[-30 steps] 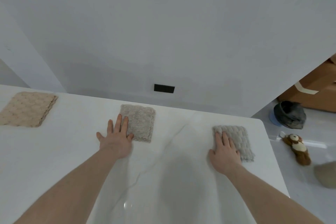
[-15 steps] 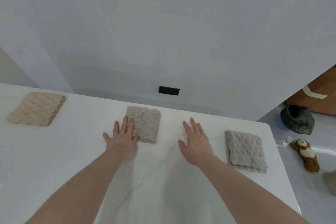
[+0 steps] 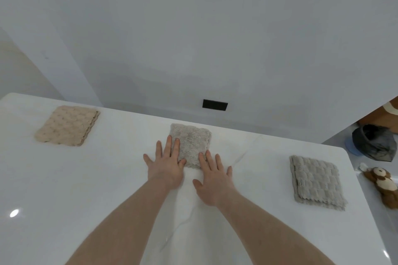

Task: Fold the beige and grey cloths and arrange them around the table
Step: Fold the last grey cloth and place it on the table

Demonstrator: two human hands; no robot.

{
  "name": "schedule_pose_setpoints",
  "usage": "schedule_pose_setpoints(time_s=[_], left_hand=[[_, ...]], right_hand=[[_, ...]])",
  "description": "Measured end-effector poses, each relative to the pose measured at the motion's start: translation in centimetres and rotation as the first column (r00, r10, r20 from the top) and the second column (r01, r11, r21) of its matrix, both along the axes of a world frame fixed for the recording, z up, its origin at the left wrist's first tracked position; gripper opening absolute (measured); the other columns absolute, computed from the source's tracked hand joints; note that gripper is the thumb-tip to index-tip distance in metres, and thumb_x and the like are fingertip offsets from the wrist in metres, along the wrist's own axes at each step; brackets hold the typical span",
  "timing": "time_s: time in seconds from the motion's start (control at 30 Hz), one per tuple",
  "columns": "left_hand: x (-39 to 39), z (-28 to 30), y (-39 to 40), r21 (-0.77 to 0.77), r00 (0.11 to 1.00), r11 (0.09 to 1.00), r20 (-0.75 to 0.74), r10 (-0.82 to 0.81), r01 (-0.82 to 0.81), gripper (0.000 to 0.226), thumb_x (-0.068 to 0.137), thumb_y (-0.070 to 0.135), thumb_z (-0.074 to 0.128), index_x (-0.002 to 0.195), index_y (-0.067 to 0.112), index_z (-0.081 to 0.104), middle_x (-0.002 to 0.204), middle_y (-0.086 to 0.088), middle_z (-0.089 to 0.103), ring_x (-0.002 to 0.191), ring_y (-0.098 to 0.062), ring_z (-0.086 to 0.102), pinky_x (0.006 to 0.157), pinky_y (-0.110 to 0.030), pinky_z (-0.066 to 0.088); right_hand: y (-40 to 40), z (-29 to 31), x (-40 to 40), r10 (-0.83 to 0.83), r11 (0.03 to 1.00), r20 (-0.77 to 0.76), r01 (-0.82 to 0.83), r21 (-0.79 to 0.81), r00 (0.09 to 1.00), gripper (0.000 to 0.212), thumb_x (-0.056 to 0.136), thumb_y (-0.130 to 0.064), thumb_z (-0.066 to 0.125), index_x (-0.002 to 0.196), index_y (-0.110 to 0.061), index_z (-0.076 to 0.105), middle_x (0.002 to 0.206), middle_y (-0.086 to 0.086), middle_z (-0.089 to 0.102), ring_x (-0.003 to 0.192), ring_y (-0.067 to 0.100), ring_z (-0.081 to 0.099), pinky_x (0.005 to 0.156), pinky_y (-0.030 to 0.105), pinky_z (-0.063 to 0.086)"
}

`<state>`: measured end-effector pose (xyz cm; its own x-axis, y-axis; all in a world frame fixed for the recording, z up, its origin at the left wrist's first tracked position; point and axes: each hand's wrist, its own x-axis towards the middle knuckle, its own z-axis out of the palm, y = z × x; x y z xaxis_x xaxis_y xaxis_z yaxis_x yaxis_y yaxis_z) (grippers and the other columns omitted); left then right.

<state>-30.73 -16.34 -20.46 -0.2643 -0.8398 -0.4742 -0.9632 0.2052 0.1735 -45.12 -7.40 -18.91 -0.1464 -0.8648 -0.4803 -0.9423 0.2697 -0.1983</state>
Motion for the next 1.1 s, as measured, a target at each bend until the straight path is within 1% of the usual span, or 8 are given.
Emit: schedule_pose_setpoints(time_s=[0.1, 0.17, 0.23, 0.33, 0.43, 0.6, 0.8, 1.1], left_hand=[[0.4, -0.1, 0.3, -0.036, 0.998, 0.999, -0.054, -0.026, 0.025, 0.066, 0.106, 0.052, 0.013, 0.156, 0.032, -0.026, 0.163, 0.010, -0.034, 0.154, -0.026, -0.020, 0.119, -0.068, 0.003], [1.6, -0.7, 1.6, -0.133, 0.991, 0.988, -0.104, -0.086, 0.072, 0.067, 0.106, 0.053, 0.012, 0.156, 0.031, -0.026, 0.162, 0.010, -0.036, 0.155, -0.025, -0.019, 0.120, -0.065, 0.000], [3.6, -1.7, 3.4, -0.248, 0.975, 0.961, -0.151, -0.163, 0.122, 0.065, 0.106, 0.051, 0.012, 0.156, 0.031, -0.025, 0.162, 0.011, -0.036, 0.155, -0.021, -0.019, 0.123, -0.060, -0.004], [5.9, -2.8, 5.1, -0.311, 0.951, 0.942, -0.233, -0.204, 0.126, 0.063, 0.107, 0.048, 0.015, 0.159, 0.034, -0.017, 0.164, 0.016, -0.029, 0.155, -0.013, -0.018, 0.125, -0.050, -0.009], [6.4, -3.2, 5.2, -0.343, 0.949, 0.931, -0.232, -0.216, 0.128, 0.062, 0.107, 0.046, 0.018, 0.160, 0.034, -0.012, 0.166, 0.016, -0.022, 0.155, -0.010, -0.017, 0.125, -0.046, -0.009], [6.5, -3.7, 5.8, -0.373, 0.944, 0.924, -0.267, -0.194, 0.084, 0.062, 0.105, 0.041, 0.027, 0.163, 0.030, 0.007, 0.170, 0.014, -0.004, 0.157, -0.011, -0.002, 0.127, -0.047, 0.002], [6.5, -3.2, 6.2, -0.413, 0.929, 0.908, -0.303, -0.211, 0.071, 0.068, 0.104, 0.032, 0.037, 0.163, 0.032, 0.003, 0.169, 0.014, -0.011, 0.156, -0.007, 0.001, 0.127, -0.049, 0.003], [6.1, -3.5, 6.3, -0.397, 0.950, 0.915, -0.249, -0.188, 0.077, 0.061, 0.102, 0.036, 0.029, 0.162, 0.034, 0.016, 0.169, 0.017, 0.006, 0.156, -0.009, 0.005, 0.126, -0.050, 0.003]], right_hand=[[0.3, -0.1, 0.3, -0.012, 0.999, 0.004, 0.012, -0.032, 1.000, 0.078, 0.101, -0.052, 0.032, 0.157, -0.032, -0.018, 0.164, -0.011, -0.024, 0.153, 0.021, -0.019, 0.122, 0.058, 0.001], [0.8, -0.4, 0.9, -0.039, 0.998, 0.018, 0.040, -0.058, 0.999, 0.074, 0.102, -0.049, 0.029, 0.157, -0.031, -0.018, 0.164, -0.011, -0.024, 0.153, 0.022, -0.020, 0.123, 0.057, -0.001], [1.5, -0.7, 1.4, -0.052, 0.995, 0.011, 0.053, -0.083, 0.999, 0.071, 0.103, -0.047, 0.025, 0.157, -0.030, -0.019, 0.164, -0.010, -0.023, 0.153, 0.022, -0.020, 0.123, 0.056, -0.001], [2.0, -0.8, 1.5, -0.049, 0.993, 0.001, 0.049, -0.104, 0.999, 0.070, 0.104, -0.047, 0.024, 0.157, -0.031, -0.019, 0.165, -0.010, -0.022, 0.153, 0.022, -0.019, 0.123, 0.055, -0.002], [1.9, -0.8, 1.3, -0.058, 0.993, 0.021, 0.060, -0.104, 0.998, 0.070, 0.104, -0.046, 0.026, 0.157, -0.032, -0.018, 0.164, -0.011, -0.022, 0.153, 0.021, -0.019, 0.123, 0.055, -0.004], [2.2, -1.3, 1.3, -0.053, 0.988, 0.000, 0.052, -0.144, 0.999, 0.071, 0.103, -0.048, 0.025, 0.157, -0.032, -0.018, 0.165, -0.011, -0.021, 0.153, 0.022, -0.018, 0.124, 0.053, -0.004], [2.3, -1.6, 1.7, -0.053, 0.985, -0.025, 0.048, -0.167, 0.998, 0.072, 0.102, -0.049, 0.024, 0.156, -0.032, -0.020, 0.165, -0.011, -0.022, 0.153, 0.024, -0.018, 0.123, 0.054, -0.005], [1.9, -0.8, 1.0, 0.022, 0.983, -0.051, -0.031, -0.181, 0.998, 0.075, 0.101, -0.051, 0.030, 0.155, -0.036, -0.021, 0.167, -0.006, -0.015, 0.154, 0.033, 0.000, 0.120, 0.060, 0.015]])
